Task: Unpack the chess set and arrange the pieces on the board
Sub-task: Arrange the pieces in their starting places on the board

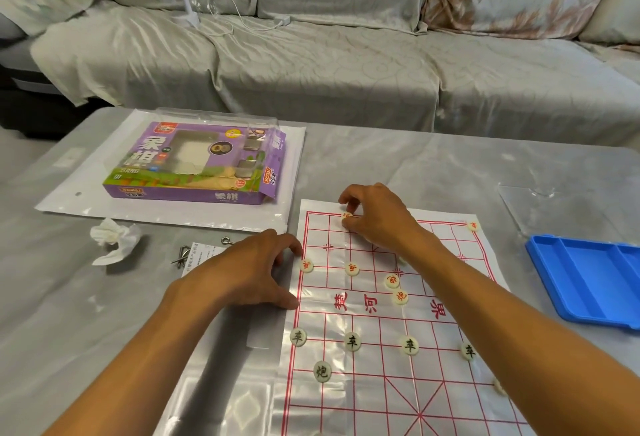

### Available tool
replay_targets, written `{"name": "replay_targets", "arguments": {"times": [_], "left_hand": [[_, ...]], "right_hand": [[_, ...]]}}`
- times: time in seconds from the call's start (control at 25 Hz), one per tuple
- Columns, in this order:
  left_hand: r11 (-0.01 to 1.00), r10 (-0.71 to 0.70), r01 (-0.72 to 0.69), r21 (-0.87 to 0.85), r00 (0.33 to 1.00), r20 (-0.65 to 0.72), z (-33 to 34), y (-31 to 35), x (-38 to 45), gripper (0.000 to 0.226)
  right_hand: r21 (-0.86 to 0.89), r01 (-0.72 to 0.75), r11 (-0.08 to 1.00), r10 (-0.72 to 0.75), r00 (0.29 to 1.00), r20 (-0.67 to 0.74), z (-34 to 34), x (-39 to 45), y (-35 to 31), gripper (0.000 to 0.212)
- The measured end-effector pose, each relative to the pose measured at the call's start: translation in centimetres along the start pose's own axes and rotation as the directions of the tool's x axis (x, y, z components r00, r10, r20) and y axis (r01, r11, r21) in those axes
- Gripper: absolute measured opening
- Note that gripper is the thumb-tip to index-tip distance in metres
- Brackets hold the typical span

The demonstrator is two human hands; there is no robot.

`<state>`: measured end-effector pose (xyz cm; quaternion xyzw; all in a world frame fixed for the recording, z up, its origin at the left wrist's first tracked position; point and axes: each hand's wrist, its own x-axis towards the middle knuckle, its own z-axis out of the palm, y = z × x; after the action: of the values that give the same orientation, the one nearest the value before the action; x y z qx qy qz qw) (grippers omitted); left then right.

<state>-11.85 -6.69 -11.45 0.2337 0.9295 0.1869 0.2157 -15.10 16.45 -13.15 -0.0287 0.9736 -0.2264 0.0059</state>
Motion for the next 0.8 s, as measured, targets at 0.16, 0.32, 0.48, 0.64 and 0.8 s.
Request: {"name": "replay_targets", "arguments": {"times": [0.16,0.32,0.48,0.64,0.8], "left_hand": [[1.0,-0.004,0.004,0.007,1.0,0.003,0.0,0.0,0.0,0.07],[1.0,-0.015,0.015,0.007,1.0,0.016,-0.1,0.2,0.0,0.071],[1.0,-0.016,0.016,0.005,1.0,0.019,0.0,0.2,0.0,0.072],[1.0,-0.016,0.016,0.004,1.0,0.023,-0.1,0.2,0.0,0.071],[1.0,-0.018,0.018,-0.005,0.999,0.029,0.0,0.1,0.1,0.071]], "right_hand": [[-0.006,0.046,0.999,-0.046,0.999,-0.012,0.6,0.4,-1.3,0.032],[0.003,0.049,0.999,-0.049,0.999,-0.008,1.4,0.8,-2.3,0.033],[0.013,0.023,1.0,-0.023,1.0,-0.018,1.6,0.8,-1.9,0.032],[0.029,0.017,0.999,-0.016,1.0,-0.025,1.6,0.9,-1.7,0.033],[0.037,0.011,0.999,-0.011,1.0,-0.006,1.6,0.9,-1.8,0.033]]}}
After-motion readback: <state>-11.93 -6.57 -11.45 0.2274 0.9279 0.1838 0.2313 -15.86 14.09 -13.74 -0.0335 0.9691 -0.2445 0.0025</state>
